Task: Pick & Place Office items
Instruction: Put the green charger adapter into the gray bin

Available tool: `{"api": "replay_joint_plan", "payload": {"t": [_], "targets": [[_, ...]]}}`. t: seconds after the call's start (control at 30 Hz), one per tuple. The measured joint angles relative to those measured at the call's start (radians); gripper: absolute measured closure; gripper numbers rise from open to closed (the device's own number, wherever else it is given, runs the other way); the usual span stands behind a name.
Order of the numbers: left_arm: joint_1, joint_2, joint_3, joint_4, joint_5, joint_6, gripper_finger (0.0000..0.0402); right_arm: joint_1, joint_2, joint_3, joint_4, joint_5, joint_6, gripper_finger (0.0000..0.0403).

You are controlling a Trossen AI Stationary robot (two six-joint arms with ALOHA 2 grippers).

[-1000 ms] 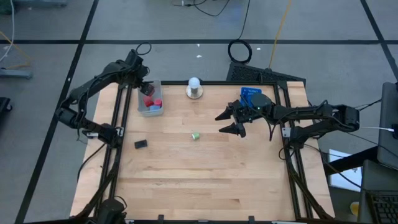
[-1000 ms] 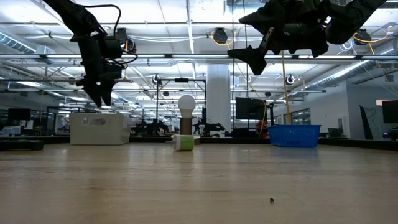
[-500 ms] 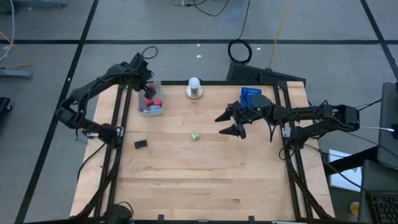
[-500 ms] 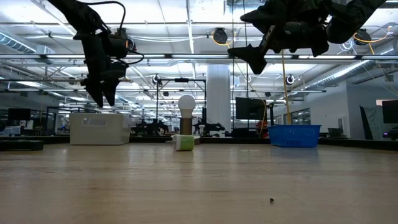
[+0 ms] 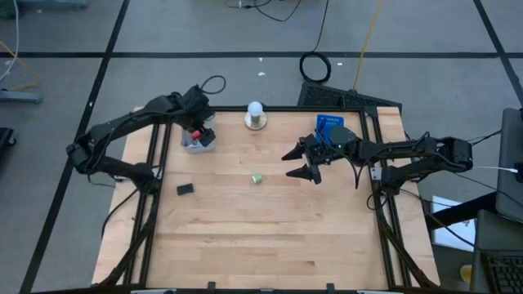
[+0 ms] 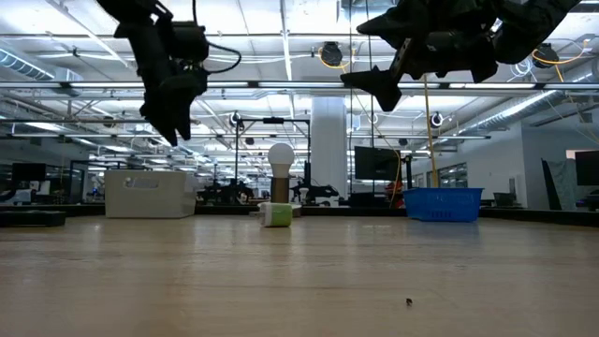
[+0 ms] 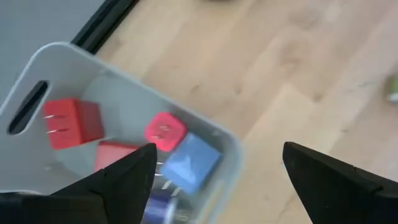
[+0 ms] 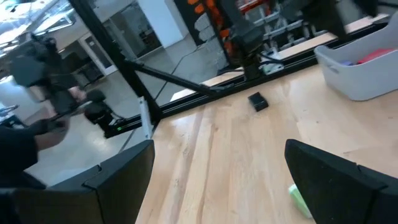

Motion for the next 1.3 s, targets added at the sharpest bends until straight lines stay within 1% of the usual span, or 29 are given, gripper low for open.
{"api": "replay_joint_plan", "payload": {"t": [0.07,0.13,0.3,0.57,0.7,0.83,0.9,0.97,1.1,1.23,1.3], "targets": [[-0.039,-0.021,0.000,0.000,0.000,-0.024,0.0050,0.000,0.000,0.000,0.000,0.025,-0.001,0.0051],[-0.079,-0.039,0.000,0.006,0.000,-0.051,0.0050,-0.002,0.000,0.000,0.000,0.028,-0.003,0.0051],[-0.198,-0.052,0.000,0.051,-0.002,-0.101,0.0050,-0.003,0.000,0.000,0.000,0.079,-0.003,0.0051],[-0.401,-0.052,0.000,0.231,-0.008,-0.122,0.0050,-0.003,0.000,0.000,0.000,0.078,-0.003,0.0051],[-0.484,-0.052,0.000,0.294,-0.075,-0.141,0.0050,-0.003,0.000,0.000,0.000,0.079,-0.003,0.0051],[-0.569,-0.042,0.000,0.296,-0.216,-0.161,0.0050,-0.003,0.000,0.000,0.000,0.078,-0.011,0.0051],[-0.607,-0.031,0.000,0.289,-0.271,-0.184,0.0050,-0.003,0.000,0.000,0.001,0.078,-0.011,0.0051],[-0.642,-0.015,0.000,0.297,-0.295,-0.210,0.0050,-0.003,0.000,0.000,0.004,0.079,-0.017,0.0051],[-0.691,0.032,0.000,0.326,-0.305,-0.260,0.0050,-0.003,0.000,0.000,0.009,0.083,-0.030,0.0051],[-0.716,0.099,0.000,0.347,-0.382,-0.282,0.0050,-0.003,0.000,0.000,0.016,0.104,-0.031,0.0051],[-0.719,0.137,0.000,0.368,-0.392,-0.285,0.0050,-0.003,0.000,0.000,0.015,0.104,-0.037,0.0051]]}}
